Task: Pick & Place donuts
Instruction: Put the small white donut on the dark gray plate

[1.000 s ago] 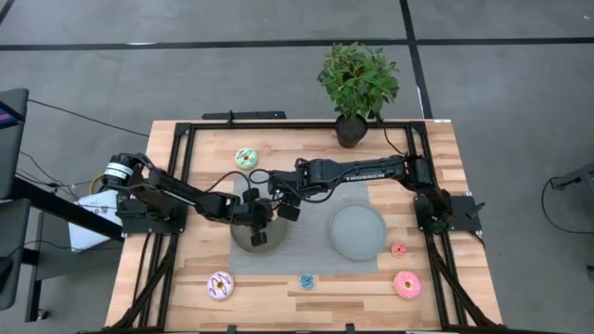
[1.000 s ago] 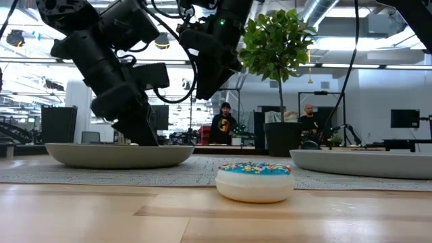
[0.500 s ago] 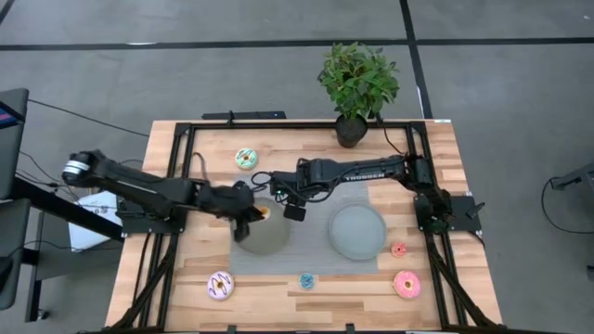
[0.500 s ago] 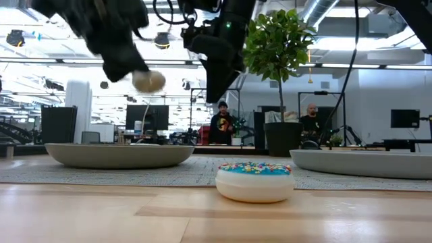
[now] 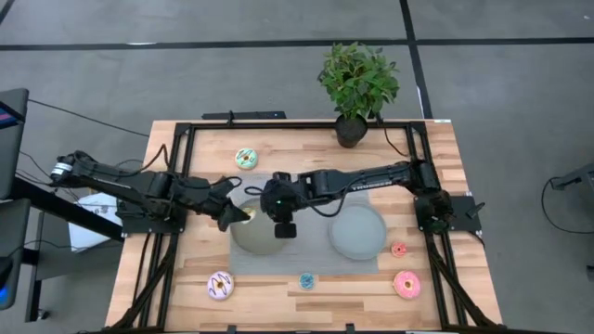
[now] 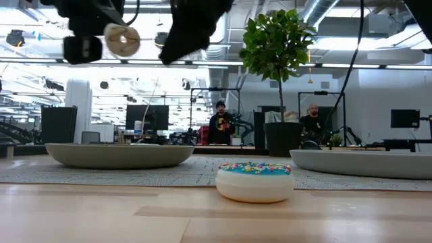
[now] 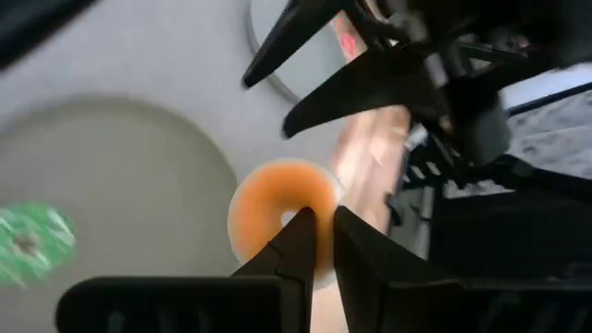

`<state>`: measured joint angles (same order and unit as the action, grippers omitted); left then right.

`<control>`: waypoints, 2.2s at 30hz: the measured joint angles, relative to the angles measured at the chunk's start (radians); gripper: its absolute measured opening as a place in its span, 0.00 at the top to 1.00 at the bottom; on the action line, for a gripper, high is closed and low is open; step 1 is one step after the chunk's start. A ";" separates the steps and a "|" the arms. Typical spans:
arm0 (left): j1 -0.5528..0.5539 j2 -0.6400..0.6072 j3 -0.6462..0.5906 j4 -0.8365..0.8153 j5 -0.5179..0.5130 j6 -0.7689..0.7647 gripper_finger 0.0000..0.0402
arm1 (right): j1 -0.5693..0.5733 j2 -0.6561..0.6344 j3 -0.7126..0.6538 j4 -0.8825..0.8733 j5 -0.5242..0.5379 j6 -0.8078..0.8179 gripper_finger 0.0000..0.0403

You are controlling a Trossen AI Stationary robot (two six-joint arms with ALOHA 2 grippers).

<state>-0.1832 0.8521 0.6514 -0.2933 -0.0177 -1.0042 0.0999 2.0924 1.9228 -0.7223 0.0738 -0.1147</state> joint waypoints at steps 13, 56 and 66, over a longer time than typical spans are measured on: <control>-0.007 -0.106 -0.001 0.073 0.005 -0.159 0.93 | 0.003 -0.062 0.000 0.131 -0.228 -0.012 0.64; -0.013 0.030 0.000 0.178 0.028 -0.161 0.93 | 0.005 -0.060 0.000 0.130 -0.180 0.009 0.74; -0.013 0.036 0.000 0.175 0.003 -0.121 0.93 | 0.005 -0.059 0.000 0.084 -0.180 0.062 0.87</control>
<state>-0.1967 0.8879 0.6510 -0.1186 -0.0143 -1.1251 0.1048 2.0331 1.9232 -0.6388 -0.1061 -0.0529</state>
